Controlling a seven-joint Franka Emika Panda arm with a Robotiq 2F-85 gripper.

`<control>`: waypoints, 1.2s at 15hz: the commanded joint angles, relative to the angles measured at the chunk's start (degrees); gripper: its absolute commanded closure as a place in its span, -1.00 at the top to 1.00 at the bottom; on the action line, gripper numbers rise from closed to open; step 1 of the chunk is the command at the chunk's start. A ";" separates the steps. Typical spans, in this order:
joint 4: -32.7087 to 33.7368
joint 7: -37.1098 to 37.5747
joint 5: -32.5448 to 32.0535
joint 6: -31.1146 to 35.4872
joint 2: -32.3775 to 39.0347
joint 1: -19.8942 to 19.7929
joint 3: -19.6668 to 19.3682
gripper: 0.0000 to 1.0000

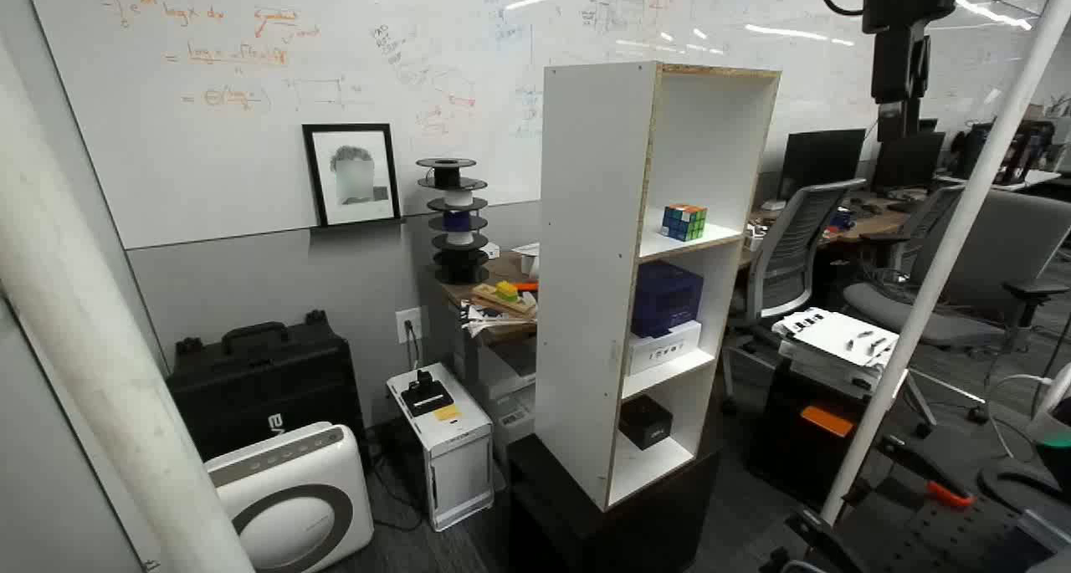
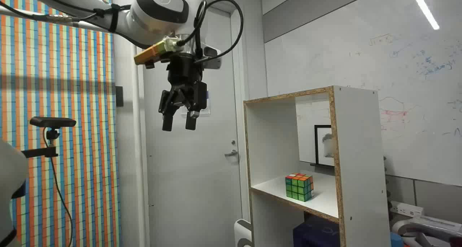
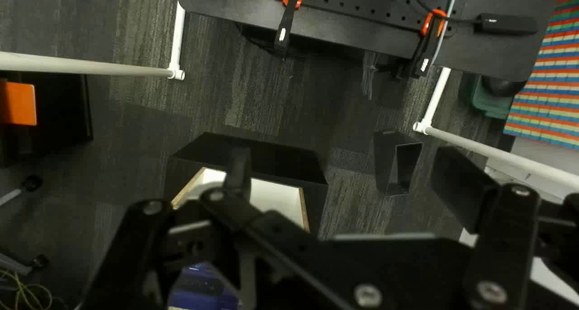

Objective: Place the Rubik's cube on top of the shelf

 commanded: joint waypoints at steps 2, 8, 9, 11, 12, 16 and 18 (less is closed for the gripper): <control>0.57 0.29 -0.21 -0.14 0.03 0.66 -0.48 1.00; -8.40 1.28 -2.02 13.65 -4.17 -0.14 -1.48 1.00; -11.26 1.36 -2.67 18.15 -5.83 -0.45 -1.87 1.00; -17.26 1.38 -4.44 27.65 -7.46 -1.30 -2.83 1.00; -20.10 1.26 -4.80 32.42 -8.06 -1.80 -3.78 1.00; -27.87 -1.67 -5.26 51.05 -3.61 -3.51 -8.79 1.00; -26.41 -5.84 -3.13 55.22 1.80 -2.67 -12.16 1.00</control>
